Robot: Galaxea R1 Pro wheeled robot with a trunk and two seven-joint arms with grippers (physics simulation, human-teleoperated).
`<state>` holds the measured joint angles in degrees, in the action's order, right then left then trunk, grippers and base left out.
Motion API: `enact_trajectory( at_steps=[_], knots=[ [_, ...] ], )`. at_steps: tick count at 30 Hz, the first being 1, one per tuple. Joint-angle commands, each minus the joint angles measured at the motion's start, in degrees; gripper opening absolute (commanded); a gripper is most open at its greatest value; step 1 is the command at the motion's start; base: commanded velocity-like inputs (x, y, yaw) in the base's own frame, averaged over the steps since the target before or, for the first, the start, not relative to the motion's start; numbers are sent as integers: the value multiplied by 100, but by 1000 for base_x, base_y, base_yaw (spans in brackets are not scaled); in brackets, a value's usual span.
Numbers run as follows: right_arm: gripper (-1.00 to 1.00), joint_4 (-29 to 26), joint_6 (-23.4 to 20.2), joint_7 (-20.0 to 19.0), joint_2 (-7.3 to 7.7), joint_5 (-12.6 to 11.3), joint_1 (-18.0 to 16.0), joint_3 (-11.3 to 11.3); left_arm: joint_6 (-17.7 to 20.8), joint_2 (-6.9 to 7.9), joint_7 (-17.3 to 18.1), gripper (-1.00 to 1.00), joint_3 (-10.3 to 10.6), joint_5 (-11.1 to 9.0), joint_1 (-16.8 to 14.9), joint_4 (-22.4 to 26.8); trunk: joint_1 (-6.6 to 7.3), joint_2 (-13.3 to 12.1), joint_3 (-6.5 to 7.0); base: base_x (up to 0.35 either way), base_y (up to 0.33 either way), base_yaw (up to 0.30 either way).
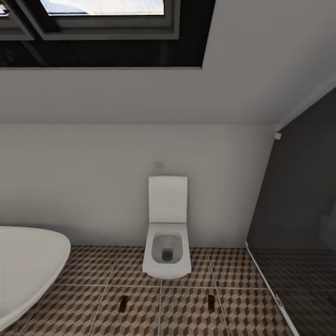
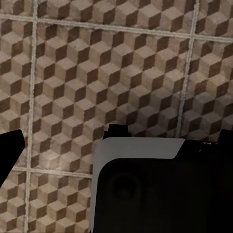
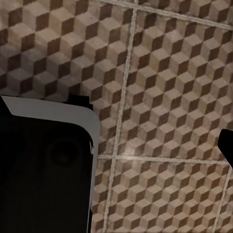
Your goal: Take the four mousetraps from the cabinet in the bathroom and place them on the bathroom floor. Make sure all four end up on the same floor surface, and ensure that at least two of them are either under or directly next to the same bathroom sink.
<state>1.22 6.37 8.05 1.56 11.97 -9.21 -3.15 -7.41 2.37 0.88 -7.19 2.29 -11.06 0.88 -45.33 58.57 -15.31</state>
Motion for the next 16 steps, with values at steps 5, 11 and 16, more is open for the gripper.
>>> enact_trajectory(
  at_steps=[5, 11, 16],
  knots=[
    [100, 27, 25, 21, 1, 68, -9, -36, -28, 3, 9, 100, -39, 25, -5, -6, 0, 5, -7, 0, 0, 0],
    [100, 21, 29, 21, 5, 80, -8, -29, -32, 7, 9, 100, -30, 25, -4, -8, 0, 5, -7, 0, 0, 0],
    [100, 19, 30, 21, 3, 79, -10, -28, -32, 8, 9, 100, -34, 26, -2, -6, 0, 5, -7, 0, 0, 0]
  ],
)
